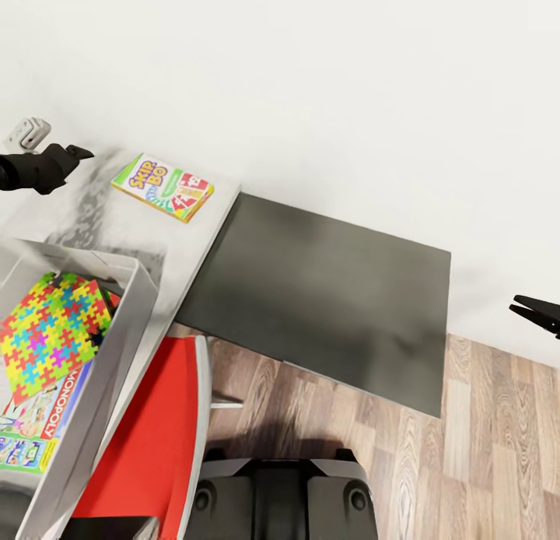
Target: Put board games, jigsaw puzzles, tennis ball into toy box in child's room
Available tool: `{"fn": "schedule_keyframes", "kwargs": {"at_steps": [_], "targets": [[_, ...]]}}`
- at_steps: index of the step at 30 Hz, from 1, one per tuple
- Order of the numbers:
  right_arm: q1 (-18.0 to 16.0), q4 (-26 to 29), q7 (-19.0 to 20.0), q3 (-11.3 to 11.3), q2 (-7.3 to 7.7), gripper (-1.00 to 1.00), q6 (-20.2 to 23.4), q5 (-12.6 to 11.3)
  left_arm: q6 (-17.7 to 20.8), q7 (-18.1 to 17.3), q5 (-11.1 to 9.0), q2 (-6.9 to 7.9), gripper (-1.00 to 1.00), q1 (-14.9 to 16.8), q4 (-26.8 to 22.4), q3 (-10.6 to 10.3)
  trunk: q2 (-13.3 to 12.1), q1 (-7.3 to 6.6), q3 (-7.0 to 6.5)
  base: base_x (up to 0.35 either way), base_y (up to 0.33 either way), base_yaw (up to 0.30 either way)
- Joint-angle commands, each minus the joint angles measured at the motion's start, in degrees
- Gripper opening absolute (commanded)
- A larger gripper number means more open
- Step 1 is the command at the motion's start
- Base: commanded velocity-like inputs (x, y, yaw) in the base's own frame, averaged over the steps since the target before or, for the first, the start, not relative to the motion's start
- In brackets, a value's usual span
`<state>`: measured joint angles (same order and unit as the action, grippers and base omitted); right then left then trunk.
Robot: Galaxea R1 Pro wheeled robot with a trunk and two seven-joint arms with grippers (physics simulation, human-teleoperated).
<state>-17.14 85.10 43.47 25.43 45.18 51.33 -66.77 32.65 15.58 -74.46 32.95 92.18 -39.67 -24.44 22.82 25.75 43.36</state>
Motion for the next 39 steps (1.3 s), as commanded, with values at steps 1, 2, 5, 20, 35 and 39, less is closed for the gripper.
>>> {"fn": "schedule_keyframes", "kwargs": {"at_steps": [1,2,5,20,35,39], "targets": [[-0.1,0.0,0.1,0.0,0.01,1.0,0.3,0.0,0.0,0.5,-0.6,0.09,1.0,0.1,-0.1,-0.3,0.1,0.03,0.08,0.0,0.0,0.157],[0.0,0.0,0.1,0.0,0.0,1.0,0.3,-0.1,0.0,0.5,-0.6,0.09,1.0,0.1,0.0,-0.3,0.1,0.03,0.09,0.0,0.0,0.182],[0.0,0.0,0.1,0.0,0.0,1.0,0.3,-0.1,0.0,0.5,-0.6,0.09,1.0,0.1,0.1,-0.3,0.1,0.03,0.1,0.0,0.0,0.212],[0.0,0.0,0.1,0.0,-0.04,1.0,0.3,-0.2,0.0,0.4,-0.6,-1.4,1.0,0.1,2.3,-0.5,0.1,0.03,0.11,0.0,0.0,0.098],[0.0,0.0,0.1,-0.1,-0.31,1.0,0.2,-0.2,0.0,-2.8,-0.6,-5.99,1.0,0.5,6.2,-0.4,0.1,0.03,0.11,0.0,0.0,0.011],[0.0,0.0,0.1,-0.2,-0.33,1.0,0.2,-0.2,0.0,-3.9,-0.7,-8.13,1.0,1.3,6.9,-0.4,0.1,0.03,0.11,0.0,0.0,0.002]]}}
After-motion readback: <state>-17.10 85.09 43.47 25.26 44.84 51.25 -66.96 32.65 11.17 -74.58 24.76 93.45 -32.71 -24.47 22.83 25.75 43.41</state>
